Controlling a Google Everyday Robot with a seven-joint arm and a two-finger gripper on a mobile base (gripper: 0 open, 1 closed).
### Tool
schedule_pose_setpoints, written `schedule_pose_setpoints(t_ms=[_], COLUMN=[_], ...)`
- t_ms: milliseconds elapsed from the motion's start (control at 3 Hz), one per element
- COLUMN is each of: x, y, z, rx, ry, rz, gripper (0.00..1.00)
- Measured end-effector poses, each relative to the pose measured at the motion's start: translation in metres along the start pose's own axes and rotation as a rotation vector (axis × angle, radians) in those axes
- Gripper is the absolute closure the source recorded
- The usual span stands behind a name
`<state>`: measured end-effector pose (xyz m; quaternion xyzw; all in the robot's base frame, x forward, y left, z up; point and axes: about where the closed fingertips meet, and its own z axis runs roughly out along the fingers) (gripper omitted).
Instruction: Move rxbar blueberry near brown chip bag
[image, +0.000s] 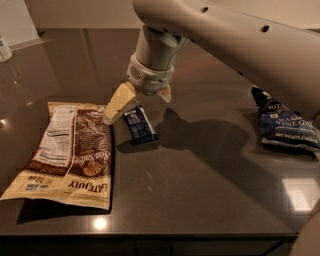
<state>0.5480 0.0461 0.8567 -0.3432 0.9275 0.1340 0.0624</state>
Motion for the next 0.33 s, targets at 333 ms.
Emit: schedule_pose_setpoints(t_ms=[333], x=[0.0000], y=[0.0000], z=[0.0000], rx=[0.000], ry=[0.000], rz=[0.000], gripper=[0.00])
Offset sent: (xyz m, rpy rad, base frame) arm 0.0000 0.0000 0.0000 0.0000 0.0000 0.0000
